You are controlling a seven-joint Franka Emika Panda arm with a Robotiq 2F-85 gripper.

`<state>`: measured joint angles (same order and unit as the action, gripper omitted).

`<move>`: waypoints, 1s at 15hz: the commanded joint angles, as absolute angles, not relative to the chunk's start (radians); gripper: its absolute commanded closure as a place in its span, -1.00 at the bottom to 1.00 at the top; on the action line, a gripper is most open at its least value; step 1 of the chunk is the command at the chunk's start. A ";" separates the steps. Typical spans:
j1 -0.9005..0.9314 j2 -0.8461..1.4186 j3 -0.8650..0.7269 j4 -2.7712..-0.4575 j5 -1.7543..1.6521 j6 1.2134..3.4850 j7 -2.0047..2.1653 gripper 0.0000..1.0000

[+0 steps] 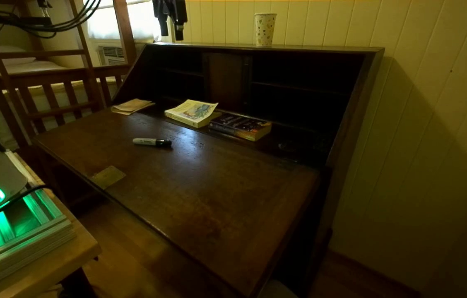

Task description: Put the blue book on top of the white book.

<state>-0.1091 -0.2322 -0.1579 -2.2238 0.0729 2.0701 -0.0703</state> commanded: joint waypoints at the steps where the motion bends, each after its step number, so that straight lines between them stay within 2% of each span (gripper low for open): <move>1: -0.121 -0.179 -0.184 -2.257 0.116 2.142 -0.126 -1.00; 9: -0.124 -0.173 -0.177 -2.254 0.091 2.128 -0.104 -1.00; 15: -0.136 -0.013 -0.188 -2.229 0.105 2.326 -0.126 -1.00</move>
<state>-0.1229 -0.1066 -0.1841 -2.2558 0.0865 2.2502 -0.0974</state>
